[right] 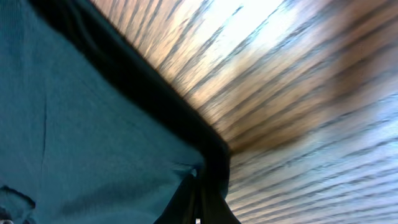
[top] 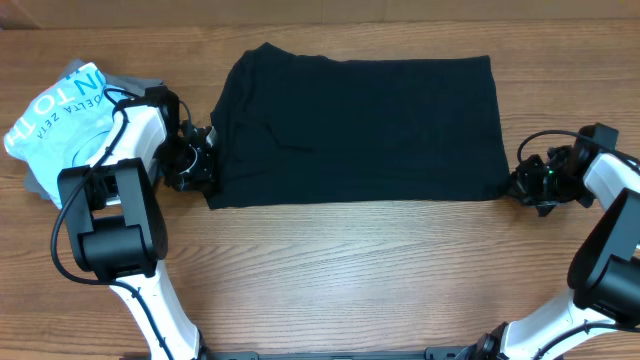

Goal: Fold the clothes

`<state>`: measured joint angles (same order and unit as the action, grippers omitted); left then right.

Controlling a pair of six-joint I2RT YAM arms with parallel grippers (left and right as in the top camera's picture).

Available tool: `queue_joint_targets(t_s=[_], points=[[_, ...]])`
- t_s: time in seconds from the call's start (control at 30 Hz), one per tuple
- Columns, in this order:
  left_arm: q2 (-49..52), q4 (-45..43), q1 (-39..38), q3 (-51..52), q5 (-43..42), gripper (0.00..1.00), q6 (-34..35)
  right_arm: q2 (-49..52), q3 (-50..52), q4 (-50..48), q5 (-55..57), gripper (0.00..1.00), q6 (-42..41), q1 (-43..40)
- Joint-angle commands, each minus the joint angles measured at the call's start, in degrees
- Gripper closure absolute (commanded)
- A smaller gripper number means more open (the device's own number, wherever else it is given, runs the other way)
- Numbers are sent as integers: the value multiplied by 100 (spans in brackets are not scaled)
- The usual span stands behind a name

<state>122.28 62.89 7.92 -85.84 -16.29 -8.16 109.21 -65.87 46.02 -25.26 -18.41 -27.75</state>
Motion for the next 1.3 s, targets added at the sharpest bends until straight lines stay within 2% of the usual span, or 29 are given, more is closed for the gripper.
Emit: queue_joint_targets(t_s=[0.0,0.17,0.3,0.33,0.37,0.4,0.43,0.5,0.67,0.8,0.87,1.0,1.1,1.27], points=[[59,74,37,37,181,96,-179,-186,-109,192,0,96,-46,-214],[59,361,94,-42,713,96,-251,-184,-420,1340,885,96,-48,-470],[57,466,111,-120,660,96,-236,-184,-428,1650,1296,96,-52,-573],[57,483,109,-140,632,90,-234,-186,-428,1626,1274,96,-52,-575],[57,522,109,-170,612,76,-234,-184,-428,1598,1257,85,-52,-575],[57,575,105,-205,616,68,-234,-186,-431,1574,1257,70,-52,-575],[57,636,105,-251,612,65,-234,-184,-431,1528,1257,60,-52,-575],[57,861,107,-457,614,65,-234,-186,-463,1429,1209,54,-74,-577],[57,1502,105,-1473,507,61,-210,-186,-863,1491,933,53,-109,-577],[57,1749,37,-2347,334,51,-190,-186,-1202,1648,649,53,-42,-575],[57,1635,-46,-2535,-87,46,-190,-186,-1266,1650,393,53,66,-575],[105,1220,-426,-2437,-802,50,-127,-184,-1263,1604,229,52,85,-575],[170,682,-935,-2168,-822,55,225,-184,-1261,1539,227,49,83,-575],[490,350,-1657,-2037,-780,56,1023,-184,-1259,1517,293,49,85,-575]])
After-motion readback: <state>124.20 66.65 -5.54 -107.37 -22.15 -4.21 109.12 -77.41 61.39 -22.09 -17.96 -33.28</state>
